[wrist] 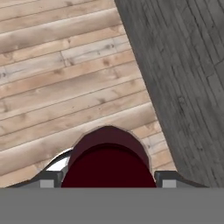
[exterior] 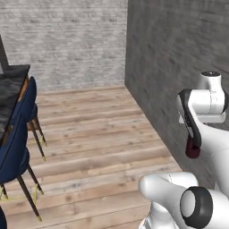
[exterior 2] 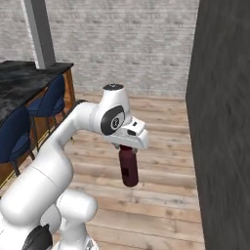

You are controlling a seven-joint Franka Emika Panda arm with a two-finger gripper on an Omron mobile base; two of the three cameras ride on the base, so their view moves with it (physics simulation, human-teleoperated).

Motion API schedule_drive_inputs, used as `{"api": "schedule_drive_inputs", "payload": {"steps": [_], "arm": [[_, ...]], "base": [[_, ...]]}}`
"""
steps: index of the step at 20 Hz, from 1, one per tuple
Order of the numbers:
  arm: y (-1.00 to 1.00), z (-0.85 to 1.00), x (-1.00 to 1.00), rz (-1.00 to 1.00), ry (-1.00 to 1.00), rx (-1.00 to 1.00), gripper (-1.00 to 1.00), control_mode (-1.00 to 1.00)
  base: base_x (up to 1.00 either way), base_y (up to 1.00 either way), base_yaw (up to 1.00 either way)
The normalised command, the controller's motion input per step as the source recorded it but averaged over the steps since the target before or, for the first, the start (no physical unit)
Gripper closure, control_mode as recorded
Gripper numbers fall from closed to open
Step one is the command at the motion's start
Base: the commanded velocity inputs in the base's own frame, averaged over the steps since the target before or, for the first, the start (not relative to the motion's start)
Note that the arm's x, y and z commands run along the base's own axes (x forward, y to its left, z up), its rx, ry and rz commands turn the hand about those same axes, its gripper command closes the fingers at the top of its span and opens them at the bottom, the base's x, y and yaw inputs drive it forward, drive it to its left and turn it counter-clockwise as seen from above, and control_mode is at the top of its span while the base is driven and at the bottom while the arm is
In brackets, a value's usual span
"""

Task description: There is a wine glass and glass cup on the dining counter. Place the wine bottle next to the wine glass and the juice bottle next to the glass cup.

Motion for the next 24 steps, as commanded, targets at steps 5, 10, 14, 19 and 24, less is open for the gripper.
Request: {"api": "schedule_drive_inputs", "payload": {"steps": [5, 10, 14, 19, 24], "arm": [[0.0, 0.0, 0.0, 0.0, 0.0, 0.0, 1.0, 1.0], [0.0, 0.0, 0.0, 0.0, 0.0, 0.0, 1.0, 1.0], [0.0, 0.0, 0.0, 0.0, 0.0, 0.0, 1.0, 1.0], [0.0, 0.0, 0.0, 0.0, 0.0, 0.0, 1.0, 1.0], [0.0, 0.0, 0.0, 0.0, 0.0, 0.0, 1.0, 1.0]], "base": [[0.77, -0.22, 0.2], [0.76, -0.22, 0.2], [0.75, -0.19, 0.24], [0.69, -0.15, 0.35], [0.6, -0.1, 0.46]]}}
